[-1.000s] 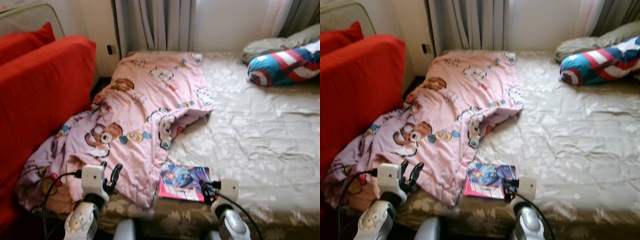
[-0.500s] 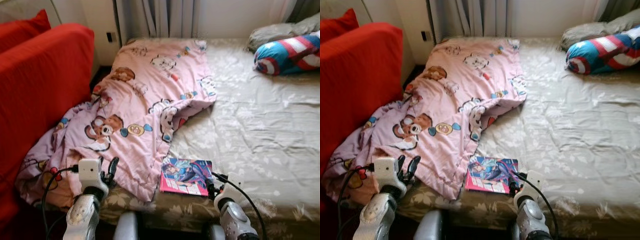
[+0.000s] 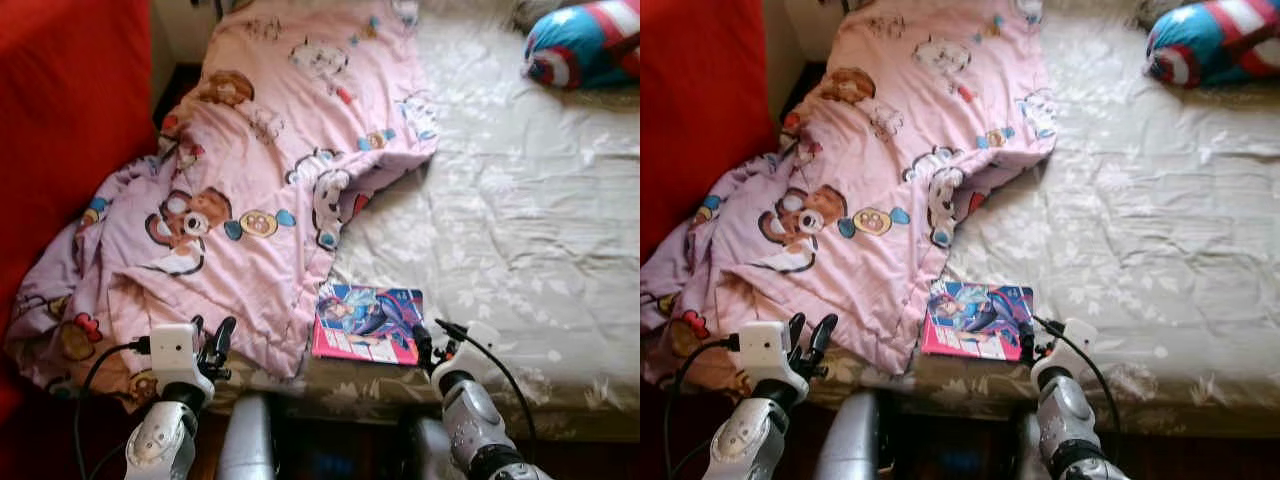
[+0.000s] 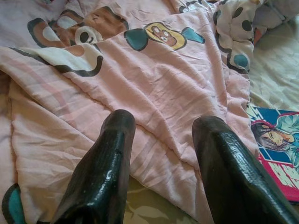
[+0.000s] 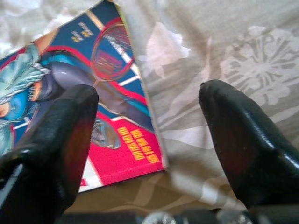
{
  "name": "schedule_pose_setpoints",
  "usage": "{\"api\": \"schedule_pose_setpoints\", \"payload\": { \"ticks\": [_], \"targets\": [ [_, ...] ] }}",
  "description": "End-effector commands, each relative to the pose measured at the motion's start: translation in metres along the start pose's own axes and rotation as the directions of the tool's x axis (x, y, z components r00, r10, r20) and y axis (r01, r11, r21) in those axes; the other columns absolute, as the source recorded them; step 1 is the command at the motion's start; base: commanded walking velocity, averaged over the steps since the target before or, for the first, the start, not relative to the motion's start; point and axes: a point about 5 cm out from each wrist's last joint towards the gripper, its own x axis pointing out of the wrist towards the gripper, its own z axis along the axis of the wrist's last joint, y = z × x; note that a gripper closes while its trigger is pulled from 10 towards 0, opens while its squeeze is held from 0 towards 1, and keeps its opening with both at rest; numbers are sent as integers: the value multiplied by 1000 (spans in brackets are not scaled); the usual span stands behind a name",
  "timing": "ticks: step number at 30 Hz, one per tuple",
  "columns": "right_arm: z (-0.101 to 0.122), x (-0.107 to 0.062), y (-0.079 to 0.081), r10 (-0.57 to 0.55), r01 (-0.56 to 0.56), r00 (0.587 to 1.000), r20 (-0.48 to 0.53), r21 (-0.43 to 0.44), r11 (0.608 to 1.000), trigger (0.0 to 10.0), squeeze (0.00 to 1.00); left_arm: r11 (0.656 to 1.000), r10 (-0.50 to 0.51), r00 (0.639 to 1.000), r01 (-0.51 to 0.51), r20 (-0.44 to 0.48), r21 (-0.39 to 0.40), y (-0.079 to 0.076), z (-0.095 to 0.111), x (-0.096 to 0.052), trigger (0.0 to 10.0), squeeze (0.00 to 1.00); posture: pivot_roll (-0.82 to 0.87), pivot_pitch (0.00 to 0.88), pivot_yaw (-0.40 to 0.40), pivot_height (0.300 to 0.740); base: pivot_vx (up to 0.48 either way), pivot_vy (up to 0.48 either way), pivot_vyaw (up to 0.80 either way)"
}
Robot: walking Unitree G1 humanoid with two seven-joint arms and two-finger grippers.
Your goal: Clean up the room
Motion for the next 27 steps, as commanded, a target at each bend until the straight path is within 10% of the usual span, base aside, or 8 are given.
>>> {"api": "schedule_pose_setpoints", "payload": {
  "ticks": [1,27],
  "targets": [
    [-15,-6,-6,20,-18,998,-59,26,1000,10000,0,1000,-4,1000,4,-30,14,-1,-2,-7,10000,0,178,327,20,633,0,0,0],
    [-10,-3,9,243,-232,968,-58,156,960,10000,0,999,2,996,1,-87,40,5,-1,-29,10000,0,198,368,43,633,0,0,0]
  ]
}}
